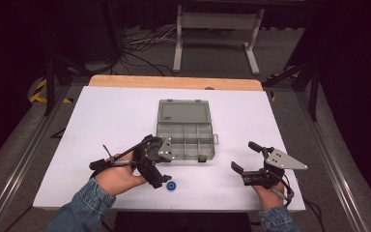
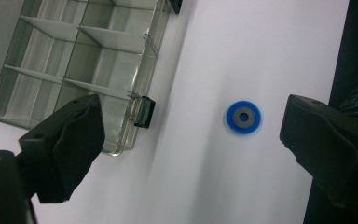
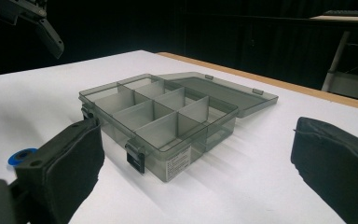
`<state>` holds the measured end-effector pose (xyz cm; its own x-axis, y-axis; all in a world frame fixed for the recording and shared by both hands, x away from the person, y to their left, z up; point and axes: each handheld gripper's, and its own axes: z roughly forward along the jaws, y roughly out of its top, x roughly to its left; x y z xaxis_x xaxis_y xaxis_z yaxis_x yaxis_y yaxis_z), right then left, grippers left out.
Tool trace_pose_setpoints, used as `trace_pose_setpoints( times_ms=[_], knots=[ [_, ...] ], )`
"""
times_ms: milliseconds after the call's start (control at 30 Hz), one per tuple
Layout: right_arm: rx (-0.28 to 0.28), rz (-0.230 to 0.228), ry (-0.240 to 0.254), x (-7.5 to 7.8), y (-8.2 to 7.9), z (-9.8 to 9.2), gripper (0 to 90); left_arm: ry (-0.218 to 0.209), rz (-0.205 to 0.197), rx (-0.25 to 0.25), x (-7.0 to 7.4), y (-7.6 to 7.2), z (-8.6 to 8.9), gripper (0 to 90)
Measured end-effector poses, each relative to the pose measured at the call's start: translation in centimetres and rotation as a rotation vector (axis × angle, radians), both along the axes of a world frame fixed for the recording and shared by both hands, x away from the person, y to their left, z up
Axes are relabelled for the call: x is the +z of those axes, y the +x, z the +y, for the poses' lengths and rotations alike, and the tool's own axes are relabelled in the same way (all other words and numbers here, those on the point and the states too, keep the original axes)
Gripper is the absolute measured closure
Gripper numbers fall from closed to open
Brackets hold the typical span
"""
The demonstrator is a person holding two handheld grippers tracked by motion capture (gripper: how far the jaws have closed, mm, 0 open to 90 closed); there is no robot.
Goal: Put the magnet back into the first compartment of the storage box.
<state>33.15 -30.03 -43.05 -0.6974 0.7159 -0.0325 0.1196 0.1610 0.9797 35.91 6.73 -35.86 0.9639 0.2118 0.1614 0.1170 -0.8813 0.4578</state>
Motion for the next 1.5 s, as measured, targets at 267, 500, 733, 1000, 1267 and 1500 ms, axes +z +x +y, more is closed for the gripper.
trace_pose_setpoints(
  times_ms=[267,500,733,1000,1267,1500],
  knots=[
    [0.002,0.001,0.001,0.0,0.0,0.0,3.2,-0.009,0.022,-0.006,-0.6,-0.1,-0.3,9.2],
    [-0.007,-0.004,-0.001,0.1,0.0,-0.2,3.2,0.003,0.06,-0.034,-1.9,-0.4,-1.1,10.6],
    [-0.007,-0.004,0.001,0.1,0.0,-0.2,3.2,0.021,0.089,-0.049,-3.1,-0.6,-1.7,11.6],
    [-0.013,0.002,0.002,0.0,0.0,-0.3,3.5,0.039,0.116,-0.057,-4.4,-0.8,-2.2,11.8],
    [-0.009,0.005,0.004,0.0,0.1,-0.3,3.6,0.05,0.133,-0.051,-5.2,-1.0,-2.3,11.9],
    [-0.007,0.006,0.004,0.0,0.1,-0.3,3.6,0.066,0.145,-0.052,-5.8,-1.2,-2.4,12.5]
  ],
)
